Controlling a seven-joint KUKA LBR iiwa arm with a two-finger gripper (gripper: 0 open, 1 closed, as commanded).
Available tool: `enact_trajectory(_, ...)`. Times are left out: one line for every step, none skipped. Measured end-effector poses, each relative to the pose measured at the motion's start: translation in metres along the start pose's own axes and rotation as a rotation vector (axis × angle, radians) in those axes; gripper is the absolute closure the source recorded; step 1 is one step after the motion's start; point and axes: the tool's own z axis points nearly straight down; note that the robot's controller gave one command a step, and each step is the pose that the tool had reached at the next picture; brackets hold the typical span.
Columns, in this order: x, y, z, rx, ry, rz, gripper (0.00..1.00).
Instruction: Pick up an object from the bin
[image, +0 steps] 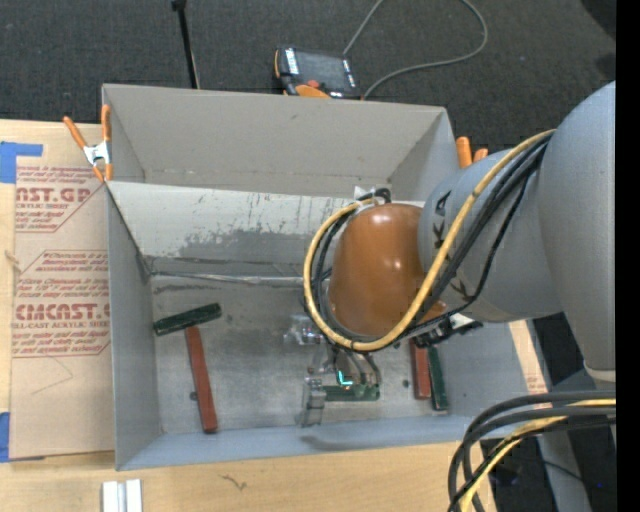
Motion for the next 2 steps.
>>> enact_trajectory(-0.010,-0.094,0.061,0.002,-0.010,0.110,0.00)
enact_trajectory(-0.003,-0.072,0.027,-0.002,-0.010,0.114,0.00)
